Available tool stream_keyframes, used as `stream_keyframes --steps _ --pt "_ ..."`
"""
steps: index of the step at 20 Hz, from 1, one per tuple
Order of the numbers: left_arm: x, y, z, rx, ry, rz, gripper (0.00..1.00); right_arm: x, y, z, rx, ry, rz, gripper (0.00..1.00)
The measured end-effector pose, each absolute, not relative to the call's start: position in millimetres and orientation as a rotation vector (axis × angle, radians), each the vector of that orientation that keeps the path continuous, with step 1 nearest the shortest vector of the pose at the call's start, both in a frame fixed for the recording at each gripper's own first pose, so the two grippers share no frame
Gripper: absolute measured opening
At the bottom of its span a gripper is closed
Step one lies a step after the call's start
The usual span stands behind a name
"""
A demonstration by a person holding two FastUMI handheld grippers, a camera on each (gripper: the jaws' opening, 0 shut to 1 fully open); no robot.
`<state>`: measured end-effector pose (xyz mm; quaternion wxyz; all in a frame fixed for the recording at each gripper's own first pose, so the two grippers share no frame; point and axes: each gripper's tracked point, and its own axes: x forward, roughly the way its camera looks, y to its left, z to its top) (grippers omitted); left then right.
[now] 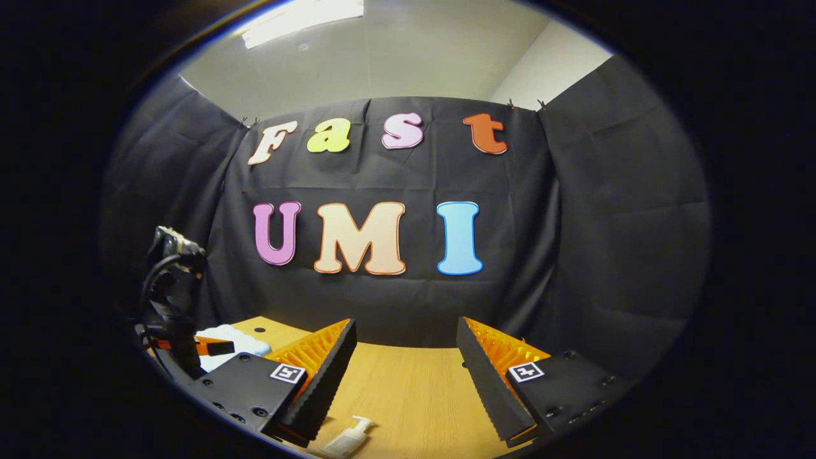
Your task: First open the suitcase, pack the skin care products into it, and then close the suitcase.
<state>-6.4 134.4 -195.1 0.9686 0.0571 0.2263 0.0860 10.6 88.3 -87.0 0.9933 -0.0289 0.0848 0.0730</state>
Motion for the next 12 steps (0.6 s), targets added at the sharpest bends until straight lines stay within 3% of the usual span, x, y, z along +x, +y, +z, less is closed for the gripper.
stream_keyframes --steps 12 --pt "3.9 177.5 -317.9 0.107 0.791 0.139 0.97 1.8 103.4 -123.8 -0.142 0.28 0.089 1.0"
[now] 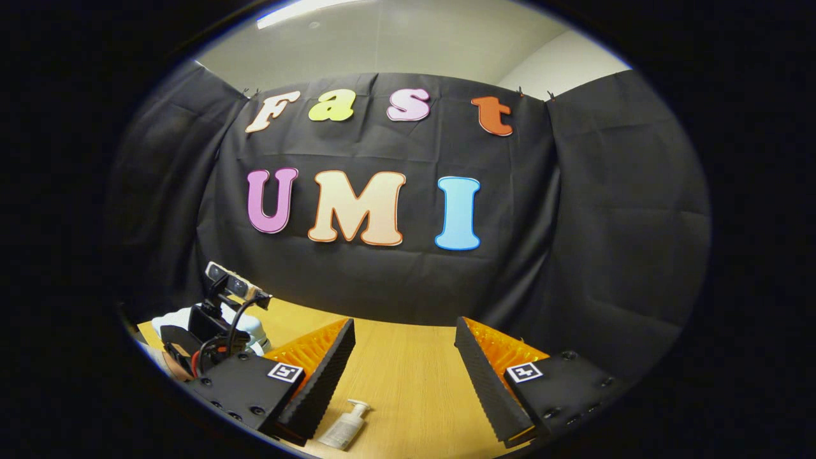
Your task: First open the suitcase, pack the skin care products into it, and then close the suitcase.
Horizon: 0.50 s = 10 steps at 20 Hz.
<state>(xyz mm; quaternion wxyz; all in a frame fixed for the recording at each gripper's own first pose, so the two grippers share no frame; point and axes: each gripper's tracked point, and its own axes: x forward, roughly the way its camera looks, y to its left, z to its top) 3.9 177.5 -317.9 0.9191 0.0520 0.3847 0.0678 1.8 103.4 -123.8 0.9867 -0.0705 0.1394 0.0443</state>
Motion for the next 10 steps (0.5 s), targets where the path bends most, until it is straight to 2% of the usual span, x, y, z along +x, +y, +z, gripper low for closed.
stream_keyframes --steps 7,9,10 --pt "3.8 176.7 -360.4 0.066 0.938 0.088 0.97 2.2 104.3 -136.7 -0.157 0.322 0.057 1.0" --pt "0.8 168.4 -370.1 0.038 0.975 0.046 0.94 2.2 104.0 -137.5 -0.164 0.313 0.063 1.0" --pt "-0.3 168.3 -374.0 0.035 0.993 0.041 0.89 3.0 103.0 -139.8 -0.169 0.318 0.069 1.0"
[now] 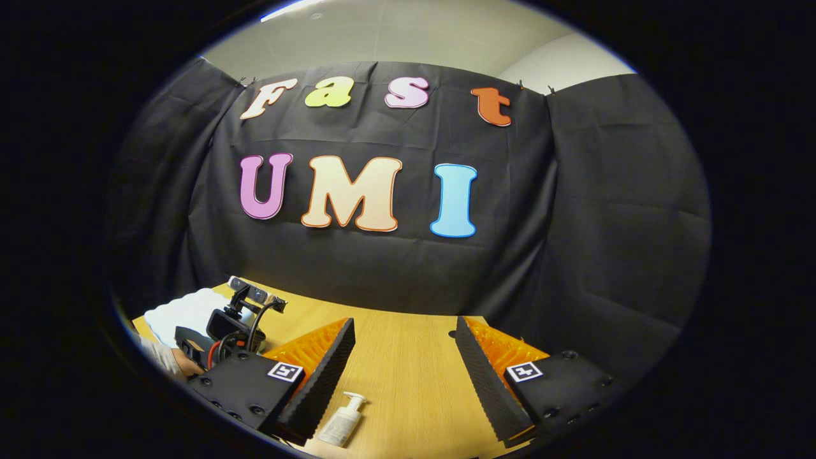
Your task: First open the suitcase, pack the skin care products into it, and then close the suitcase.
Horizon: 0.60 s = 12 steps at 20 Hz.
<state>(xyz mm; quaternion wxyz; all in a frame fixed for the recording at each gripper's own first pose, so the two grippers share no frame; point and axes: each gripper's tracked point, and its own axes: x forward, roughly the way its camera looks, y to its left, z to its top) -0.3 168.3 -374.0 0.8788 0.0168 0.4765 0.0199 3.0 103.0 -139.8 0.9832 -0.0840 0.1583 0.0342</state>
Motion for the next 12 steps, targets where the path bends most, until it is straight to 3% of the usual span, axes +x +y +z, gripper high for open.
stream_keyframes --steps 3,6,11,12 --pt "2.0 188.8 -366.5 0.086 0.97 0.11 0.73 2.8 95.0 -145.3 -0.158 0.331 0.078 1.0" --pt "1.5 194.2 -367.2 0.084 0.975 0.147 0.13 5.2 85.8 -147.5 -0.132 0.33 0.076 1.0" --pt "0.6 197.9 -368.1 0.136 1.049 0.134 0.07 1.5 73.8 -149.1 -0.128 0.322 0.102 1.0" --pt "0.7 196.3 -365.9 0.132 1.059 0.131 0.01 0.8 71.7 -148.3 -0.125 0.318 0.111 1.0"
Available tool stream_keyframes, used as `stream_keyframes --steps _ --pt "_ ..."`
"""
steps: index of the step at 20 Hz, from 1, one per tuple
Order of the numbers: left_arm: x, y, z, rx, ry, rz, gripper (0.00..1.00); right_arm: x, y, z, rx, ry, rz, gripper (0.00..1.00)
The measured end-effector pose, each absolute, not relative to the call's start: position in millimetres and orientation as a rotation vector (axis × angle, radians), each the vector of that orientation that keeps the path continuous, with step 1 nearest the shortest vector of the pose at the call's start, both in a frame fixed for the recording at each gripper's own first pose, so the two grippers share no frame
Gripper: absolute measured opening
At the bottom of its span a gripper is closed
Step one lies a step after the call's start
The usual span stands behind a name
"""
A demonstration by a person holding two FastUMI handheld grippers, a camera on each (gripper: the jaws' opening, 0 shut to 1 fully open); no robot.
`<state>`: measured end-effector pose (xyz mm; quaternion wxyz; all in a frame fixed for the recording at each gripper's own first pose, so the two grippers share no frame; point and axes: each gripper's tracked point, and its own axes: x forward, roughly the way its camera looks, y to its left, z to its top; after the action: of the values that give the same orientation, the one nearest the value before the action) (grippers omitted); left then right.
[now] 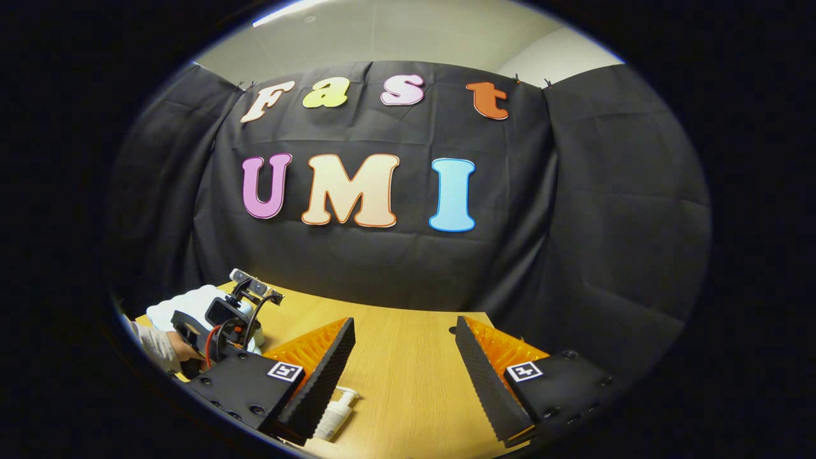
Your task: First open the suitcase, pack the skin care products into it, and then close the suitcase.
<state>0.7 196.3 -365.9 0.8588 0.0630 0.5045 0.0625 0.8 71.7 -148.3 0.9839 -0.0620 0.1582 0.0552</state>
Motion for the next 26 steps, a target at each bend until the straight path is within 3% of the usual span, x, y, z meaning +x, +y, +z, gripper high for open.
stream_keyframes --steps 6,14,26 --pt "6.2 199.6 -333.5 0.109 1.024 0.143 0.0 1.3 72.8 -164.5 -0.076 0.335 0.208 1.0" --pt "10.4 220.3 -250.3 0.009 0.96 0.017 0.0 11.1 138.1 -174.4 -0.051 0.323 0.205 1.0" --pt "16.0 312.2 -156.3 -0.014 0.86 -0.055 0.0 24.5 208.6 -178.6 -0.073 0.301 0.178 1.0"
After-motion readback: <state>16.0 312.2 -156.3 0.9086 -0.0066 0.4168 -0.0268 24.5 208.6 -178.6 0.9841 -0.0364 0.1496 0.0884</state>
